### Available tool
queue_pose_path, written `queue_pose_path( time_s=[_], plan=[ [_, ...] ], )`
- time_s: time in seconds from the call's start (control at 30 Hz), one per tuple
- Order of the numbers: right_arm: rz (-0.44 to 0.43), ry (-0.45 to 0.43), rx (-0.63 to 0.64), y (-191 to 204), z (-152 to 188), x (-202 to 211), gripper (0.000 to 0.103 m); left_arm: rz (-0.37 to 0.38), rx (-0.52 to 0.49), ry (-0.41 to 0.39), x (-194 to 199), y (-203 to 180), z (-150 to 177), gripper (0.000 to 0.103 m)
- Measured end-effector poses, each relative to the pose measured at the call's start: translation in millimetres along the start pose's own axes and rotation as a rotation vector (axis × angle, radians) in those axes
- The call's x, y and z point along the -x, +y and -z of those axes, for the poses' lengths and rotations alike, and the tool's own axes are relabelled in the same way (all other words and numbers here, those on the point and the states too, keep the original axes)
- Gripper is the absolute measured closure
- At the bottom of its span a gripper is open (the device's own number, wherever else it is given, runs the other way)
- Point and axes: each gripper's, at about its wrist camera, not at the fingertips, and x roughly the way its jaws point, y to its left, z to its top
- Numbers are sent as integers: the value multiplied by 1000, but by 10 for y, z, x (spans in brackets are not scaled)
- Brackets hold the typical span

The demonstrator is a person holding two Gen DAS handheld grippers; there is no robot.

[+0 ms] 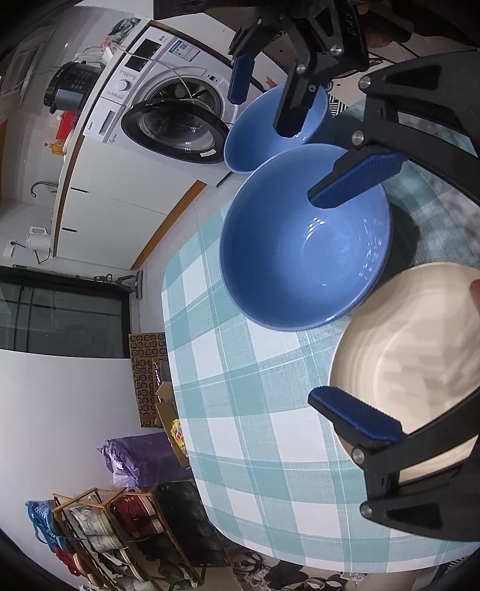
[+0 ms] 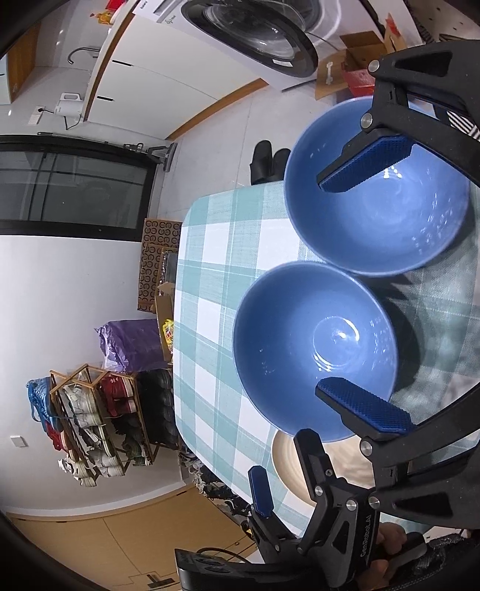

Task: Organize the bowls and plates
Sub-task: 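Open both grippers and pull back from the blue bowl, then move both grippers to the rim of the larger blue bowl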

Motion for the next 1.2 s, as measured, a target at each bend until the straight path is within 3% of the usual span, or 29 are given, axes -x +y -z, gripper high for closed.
queue_pose_path(
  time_s=[0.2,0.43,0.73,1.2],
  plan=[
    [12,-24,-35,-150,36,130,1,15,-3,-6,20,-158,-2,5],
    [31,-42,-79,-356,100,291,1,-23,-71,-8,44,-401,14,5],
    [47,-60,-112,-659,228,472,1,56,-43,11,50,-588,55,6],
    [80,-88,-181,-1104,445,738,1,107,-72,12,29,-1032,81,6]
  ],
)
